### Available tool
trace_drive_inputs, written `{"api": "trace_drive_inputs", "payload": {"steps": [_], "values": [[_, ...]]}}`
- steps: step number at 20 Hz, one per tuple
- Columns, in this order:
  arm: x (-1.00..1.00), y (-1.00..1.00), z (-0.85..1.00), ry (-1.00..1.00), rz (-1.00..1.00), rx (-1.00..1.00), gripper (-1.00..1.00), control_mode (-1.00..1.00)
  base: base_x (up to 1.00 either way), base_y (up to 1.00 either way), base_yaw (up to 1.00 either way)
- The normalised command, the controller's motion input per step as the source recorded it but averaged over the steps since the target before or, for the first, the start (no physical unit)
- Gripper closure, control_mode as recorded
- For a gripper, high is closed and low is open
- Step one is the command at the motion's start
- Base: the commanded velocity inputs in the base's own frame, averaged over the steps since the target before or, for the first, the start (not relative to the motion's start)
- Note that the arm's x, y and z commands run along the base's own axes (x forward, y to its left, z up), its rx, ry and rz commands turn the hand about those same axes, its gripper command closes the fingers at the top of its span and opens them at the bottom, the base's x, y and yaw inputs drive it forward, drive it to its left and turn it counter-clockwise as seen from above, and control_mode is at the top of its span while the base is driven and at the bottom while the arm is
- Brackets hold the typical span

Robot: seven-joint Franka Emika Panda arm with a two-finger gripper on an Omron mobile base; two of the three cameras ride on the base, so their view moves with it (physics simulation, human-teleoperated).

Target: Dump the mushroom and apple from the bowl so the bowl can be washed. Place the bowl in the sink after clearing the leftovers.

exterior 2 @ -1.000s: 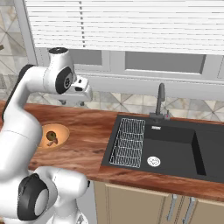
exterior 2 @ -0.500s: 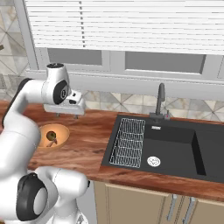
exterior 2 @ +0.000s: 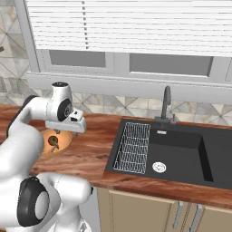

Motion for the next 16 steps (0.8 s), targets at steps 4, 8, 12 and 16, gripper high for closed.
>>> {"api": "trace_drive_inputs", "payload": {"steps": [4, 8, 12, 16], "values": [[0.05, 0.13, -0.42, 0.02, 0.00, 0.06, -1.00, -1.00, 0.00, 0.00, 0.00], [0.17, 0.19, -0.56, 0.00, 0.00, 0.04, -1.00, -1.00, 0.00, 0.00, 0.00], [0.31, 0.21, -0.36, 0.00, -0.01, 0.00, -1.00, -1.00, 0.00, 0.00, 0.00], [0.31, 0.16, -0.41, 0.00, -0.02, 0.04, -1.00, -1.00, 0.00, 0.00, 0.00]]}}
